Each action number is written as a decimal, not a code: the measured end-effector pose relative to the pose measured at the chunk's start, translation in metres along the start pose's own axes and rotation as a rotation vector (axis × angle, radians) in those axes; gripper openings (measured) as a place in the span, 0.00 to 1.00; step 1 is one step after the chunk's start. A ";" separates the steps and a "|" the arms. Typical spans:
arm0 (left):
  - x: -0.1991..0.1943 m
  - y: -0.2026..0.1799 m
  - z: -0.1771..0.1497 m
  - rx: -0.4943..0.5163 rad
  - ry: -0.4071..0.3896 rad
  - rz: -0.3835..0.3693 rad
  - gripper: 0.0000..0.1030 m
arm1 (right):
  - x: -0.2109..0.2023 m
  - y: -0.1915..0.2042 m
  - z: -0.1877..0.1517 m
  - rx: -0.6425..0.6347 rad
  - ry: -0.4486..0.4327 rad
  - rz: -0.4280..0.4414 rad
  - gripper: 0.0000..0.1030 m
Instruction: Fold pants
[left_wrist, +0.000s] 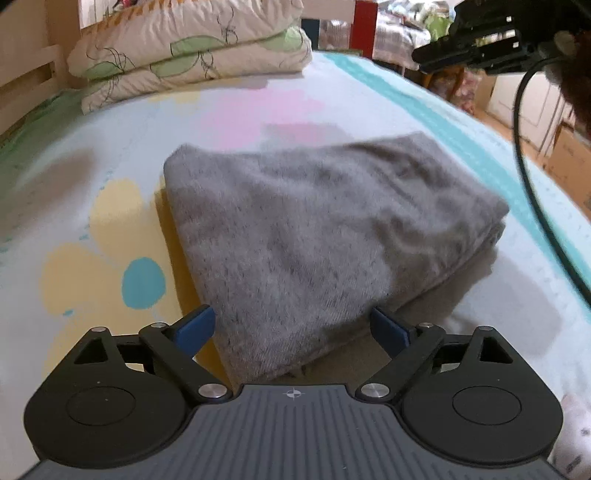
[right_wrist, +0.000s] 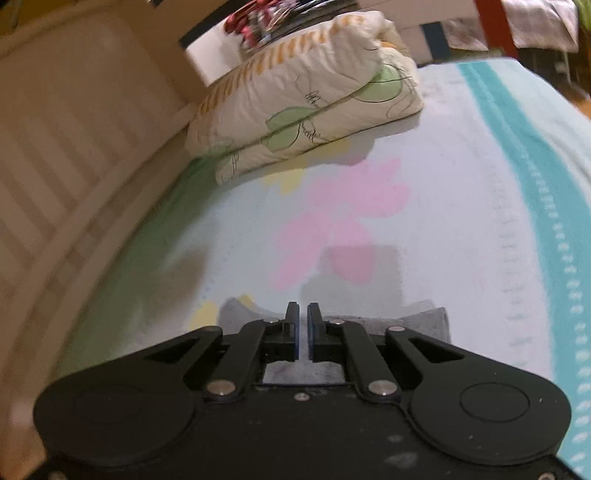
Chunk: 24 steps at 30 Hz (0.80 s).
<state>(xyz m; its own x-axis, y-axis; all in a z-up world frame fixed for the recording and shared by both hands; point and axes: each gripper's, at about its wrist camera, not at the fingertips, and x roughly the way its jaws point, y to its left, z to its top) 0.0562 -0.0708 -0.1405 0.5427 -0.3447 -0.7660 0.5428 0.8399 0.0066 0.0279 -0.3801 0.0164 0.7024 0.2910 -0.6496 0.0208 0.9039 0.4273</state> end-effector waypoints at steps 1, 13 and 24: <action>0.003 0.000 -0.002 0.009 0.016 0.011 0.89 | 0.002 -0.001 -0.002 -0.011 0.017 -0.005 0.11; 0.008 0.063 -0.010 -0.259 0.117 0.024 0.93 | 0.030 -0.026 -0.058 -0.174 0.188 -0.231 0.21; -0.023 0.075 -0.002 -0.412 0.209 -0.166 0.93 | 0.048 -0.002 -0.082 -0.370 0.243 -0.210 0.25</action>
<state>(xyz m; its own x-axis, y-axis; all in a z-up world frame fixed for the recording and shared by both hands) 0.0833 0.0012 -0.1243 0.3072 -0.4323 -0.8478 0.2893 0.8911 -0.3495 0.0032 -0.3425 -0.0669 0.5231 0.1158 -0.8444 -0.1410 0.9888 0.0483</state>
